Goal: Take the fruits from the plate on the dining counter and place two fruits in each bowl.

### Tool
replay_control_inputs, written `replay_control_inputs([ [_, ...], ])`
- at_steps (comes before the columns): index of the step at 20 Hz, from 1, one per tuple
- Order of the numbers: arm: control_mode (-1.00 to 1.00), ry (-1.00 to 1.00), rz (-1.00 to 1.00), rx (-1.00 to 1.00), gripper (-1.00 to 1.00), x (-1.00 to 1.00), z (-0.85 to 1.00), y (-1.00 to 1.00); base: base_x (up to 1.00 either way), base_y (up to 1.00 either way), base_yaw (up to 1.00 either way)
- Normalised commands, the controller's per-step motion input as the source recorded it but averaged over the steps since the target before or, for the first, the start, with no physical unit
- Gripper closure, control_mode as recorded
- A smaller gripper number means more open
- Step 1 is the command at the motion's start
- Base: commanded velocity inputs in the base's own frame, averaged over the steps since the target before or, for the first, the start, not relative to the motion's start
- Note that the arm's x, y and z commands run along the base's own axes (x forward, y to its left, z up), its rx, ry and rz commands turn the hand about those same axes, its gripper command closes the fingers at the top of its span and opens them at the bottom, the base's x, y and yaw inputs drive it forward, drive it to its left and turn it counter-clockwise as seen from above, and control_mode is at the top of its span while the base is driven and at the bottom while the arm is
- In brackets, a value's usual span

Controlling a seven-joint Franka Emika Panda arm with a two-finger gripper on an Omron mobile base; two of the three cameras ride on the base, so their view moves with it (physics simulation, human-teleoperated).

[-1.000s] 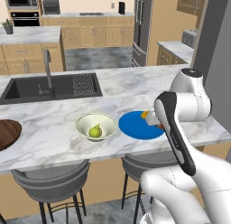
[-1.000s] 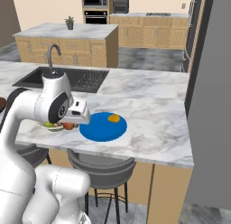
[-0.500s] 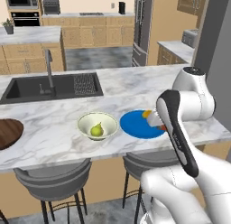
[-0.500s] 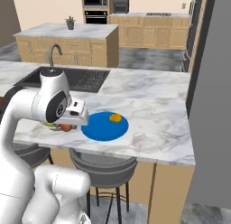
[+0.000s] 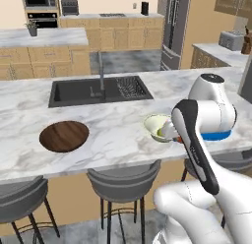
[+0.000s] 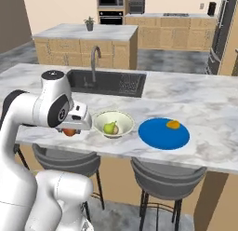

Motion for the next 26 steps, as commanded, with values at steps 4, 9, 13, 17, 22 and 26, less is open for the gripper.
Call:
replay_control_inputs([
  [4,1.00,0.00,0.00,0.00,1.00,0.00,0.00,0.00,0.00,1.00,0.00],
  [9,1.00,0.00,0.00,0.00,1.00,0.00,0.00,0.00,0.02,1.00,0.00],
  [13,1.00,0.00,0.00,0.00,1.00,0.00,0.00,0.00,0.46,0.79,-0.01],
  [17,1.00,0.00,0.00,0.00,1.00,0.00,0.00,0.00,0.93,0.10,-0.06],
  [22,1.00,0.00,0.00,0.00,1.00,0.00,0.00,0.00,0.55,-0.01,0.00],
  [26,1.00,0.00,0.00,0.00,1.00,0.00,0.00,0.00,0.00,0.00,0.00],
])
